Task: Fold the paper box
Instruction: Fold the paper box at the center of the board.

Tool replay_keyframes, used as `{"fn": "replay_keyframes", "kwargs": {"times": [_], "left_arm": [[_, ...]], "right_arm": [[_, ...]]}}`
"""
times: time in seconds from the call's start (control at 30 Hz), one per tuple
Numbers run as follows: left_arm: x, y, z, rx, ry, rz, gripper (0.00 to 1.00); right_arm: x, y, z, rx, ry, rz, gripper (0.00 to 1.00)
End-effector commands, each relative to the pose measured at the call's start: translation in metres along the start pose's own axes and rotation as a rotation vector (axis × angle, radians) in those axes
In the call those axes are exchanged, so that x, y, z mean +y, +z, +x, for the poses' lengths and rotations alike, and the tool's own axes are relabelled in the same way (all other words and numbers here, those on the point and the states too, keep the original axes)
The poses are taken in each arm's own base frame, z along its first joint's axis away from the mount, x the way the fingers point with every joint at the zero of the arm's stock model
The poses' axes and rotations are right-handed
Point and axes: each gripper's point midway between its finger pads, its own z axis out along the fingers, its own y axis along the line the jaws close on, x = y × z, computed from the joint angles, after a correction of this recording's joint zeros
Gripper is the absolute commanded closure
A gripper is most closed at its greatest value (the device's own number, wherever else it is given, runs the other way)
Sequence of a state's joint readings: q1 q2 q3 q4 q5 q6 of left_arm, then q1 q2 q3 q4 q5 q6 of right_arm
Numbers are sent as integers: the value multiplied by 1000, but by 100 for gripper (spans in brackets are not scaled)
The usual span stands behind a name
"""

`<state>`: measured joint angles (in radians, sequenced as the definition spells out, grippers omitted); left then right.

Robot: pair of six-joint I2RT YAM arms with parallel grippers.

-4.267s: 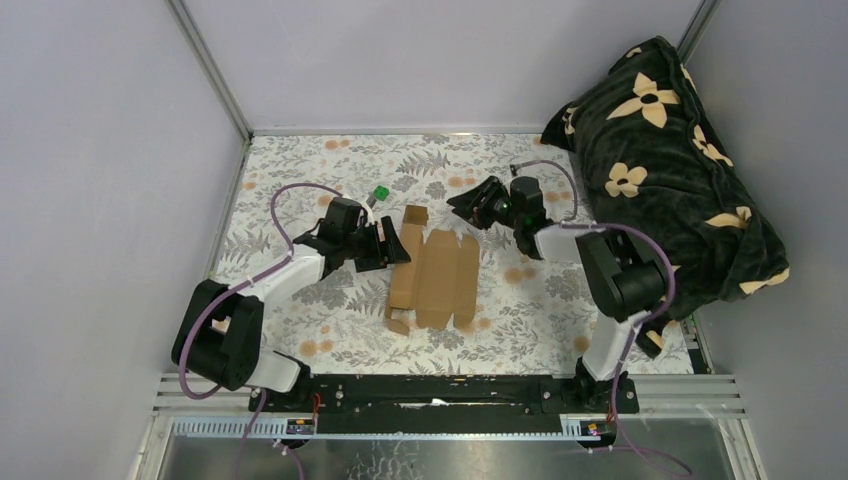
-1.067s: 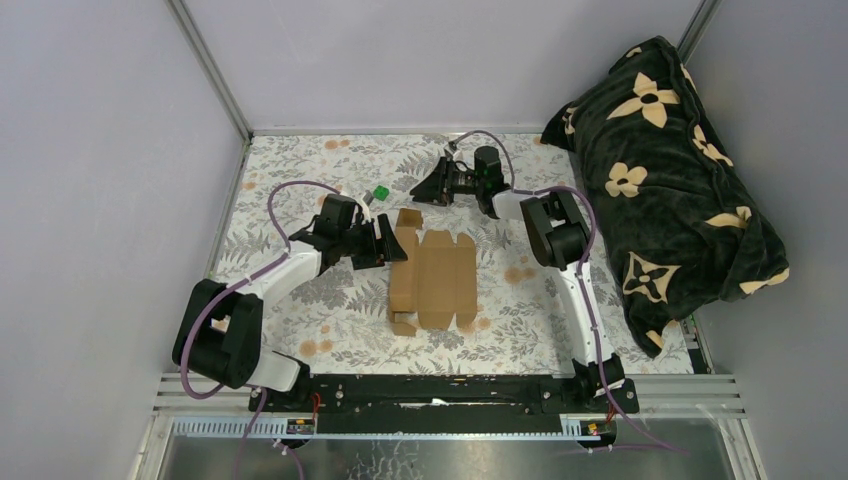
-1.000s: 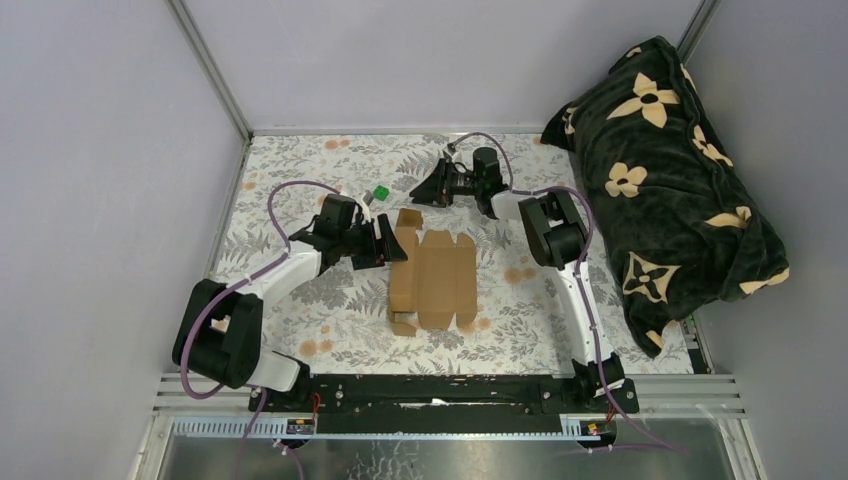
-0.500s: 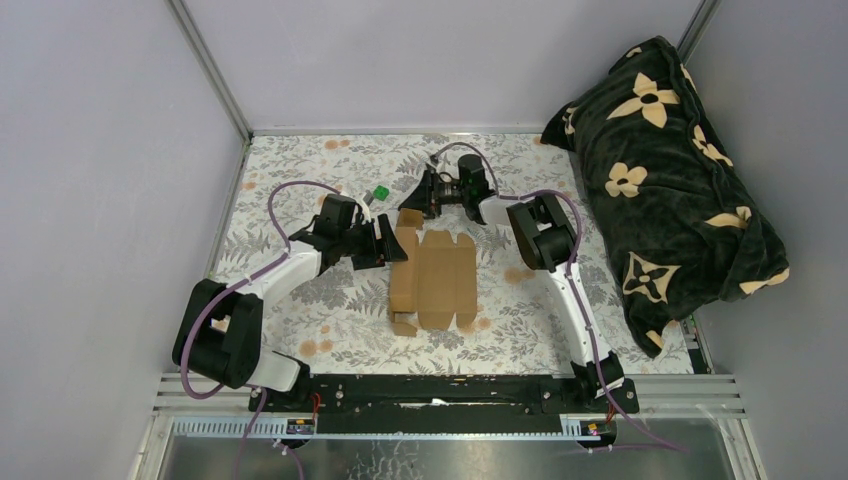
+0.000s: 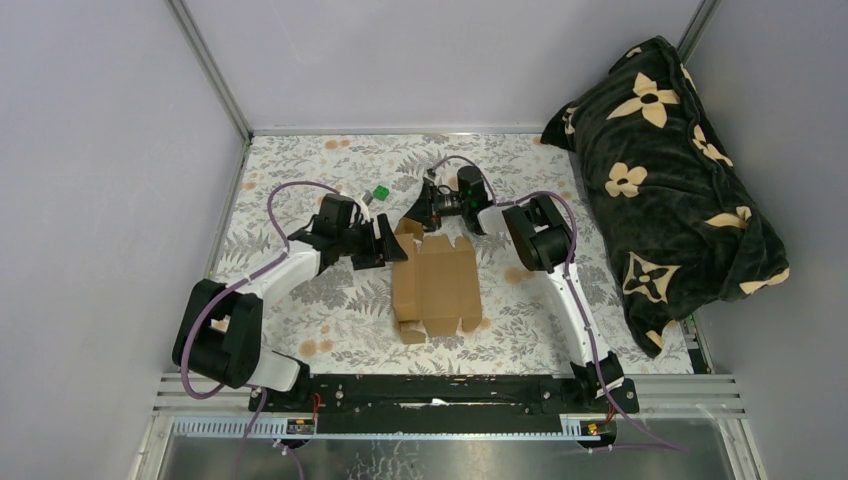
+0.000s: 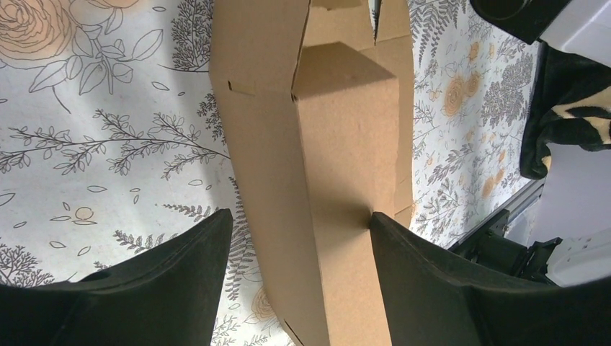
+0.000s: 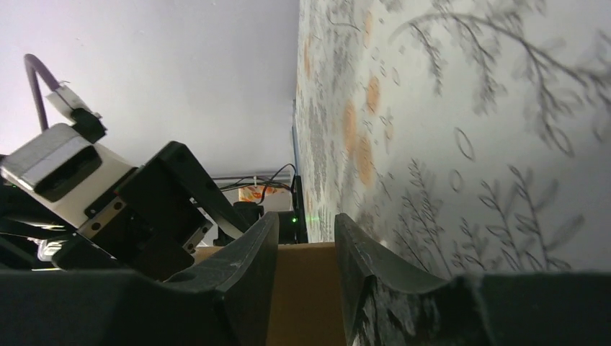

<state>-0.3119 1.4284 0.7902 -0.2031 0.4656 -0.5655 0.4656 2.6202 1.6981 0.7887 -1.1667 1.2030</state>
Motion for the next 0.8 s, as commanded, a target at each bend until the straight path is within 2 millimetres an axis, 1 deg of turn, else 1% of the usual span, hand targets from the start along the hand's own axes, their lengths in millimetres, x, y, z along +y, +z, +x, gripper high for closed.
{"fn": "replay_keyframes", "kwargs": {"times": [0.0,0.17,0.47,0.77], "left_arm": [[-5,-3,-9,-25,24,19,24],[-5,-3,-9,-27,23,17,24],[-4,-3,-8,-25,22,17,24],[-7,-13,-13,-55,28,7,23]], "right_arm": [[45,-6,8,34,-108,-62,59],[49,-9,14,38,-113,-72,59],[62,-12,15,38,-112,-120,59],[65,-12,12,33,-116,-116,59]]}}
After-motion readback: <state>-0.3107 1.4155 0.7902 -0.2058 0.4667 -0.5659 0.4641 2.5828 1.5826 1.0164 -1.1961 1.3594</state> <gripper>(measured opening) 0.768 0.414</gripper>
